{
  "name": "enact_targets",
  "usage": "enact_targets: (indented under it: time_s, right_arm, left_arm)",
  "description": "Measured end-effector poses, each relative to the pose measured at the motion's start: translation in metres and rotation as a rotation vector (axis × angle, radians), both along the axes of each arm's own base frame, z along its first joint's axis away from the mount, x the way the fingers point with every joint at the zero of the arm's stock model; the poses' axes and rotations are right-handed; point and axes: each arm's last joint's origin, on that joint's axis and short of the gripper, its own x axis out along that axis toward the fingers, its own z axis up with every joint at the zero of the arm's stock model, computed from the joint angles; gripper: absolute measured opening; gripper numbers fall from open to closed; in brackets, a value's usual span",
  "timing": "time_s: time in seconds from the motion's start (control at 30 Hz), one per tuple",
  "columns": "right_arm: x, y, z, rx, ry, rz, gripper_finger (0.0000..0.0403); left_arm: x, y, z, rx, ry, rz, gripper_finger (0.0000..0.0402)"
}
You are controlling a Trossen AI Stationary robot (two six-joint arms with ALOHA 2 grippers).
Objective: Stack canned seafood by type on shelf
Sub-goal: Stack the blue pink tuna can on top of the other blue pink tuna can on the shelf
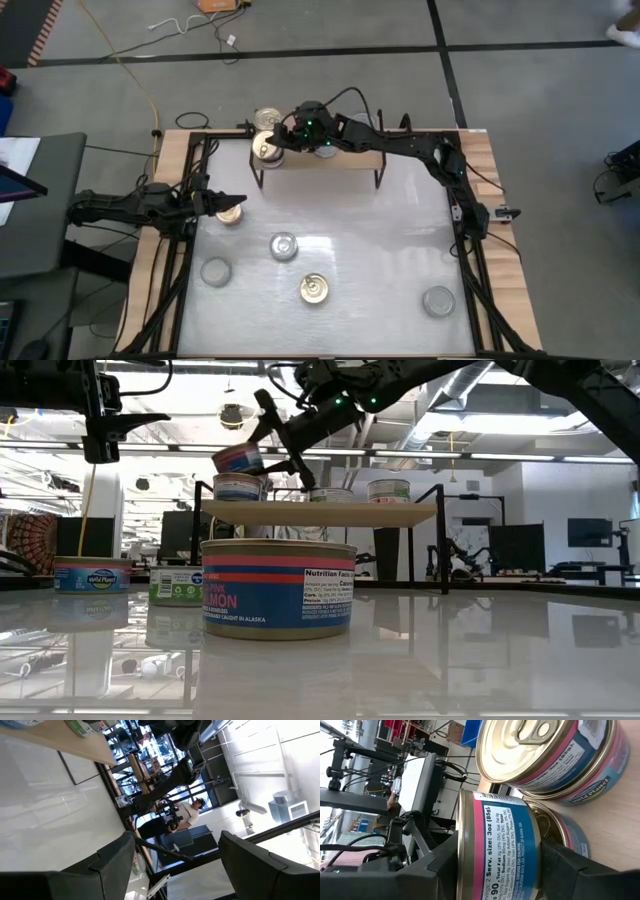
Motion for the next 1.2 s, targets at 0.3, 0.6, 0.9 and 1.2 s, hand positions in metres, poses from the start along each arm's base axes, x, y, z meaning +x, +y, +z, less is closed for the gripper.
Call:
enact_targets:
  time_s: [0.3, 0.6, 0.9, 1.2]
  right_arm:
    - [-0.0001, -0.0002, 0.0002, 0.003, -0.001, -0.002, 0.0239]
    - [-0.0001, -0.0002, 0.0002, 0.003, -0.001, -0.002, 0.024]
    - [-0.0003, 0.0, 0.0007, 0.019, -0.005, -0.008, 0.0241]
    - [0.0006, 0.0025, 0.0006, 0.016, -0.004, -0.001, 0.0241]
  left_arm:
    - [0.0, 0.0, 0.0, 0.0, 0.0, 0.0, 0.0274]
    - [0.0, 0.0, 0.0, 0.0, 0.0, 0.0, 0.0274]
    - [0.0, 0.0, 0.0, 0.0, 0.0, 0.0, 0.0274]
    - [0.0, 0.0, 0.0, 0.0, 0.0, 0.0, 0.0274]
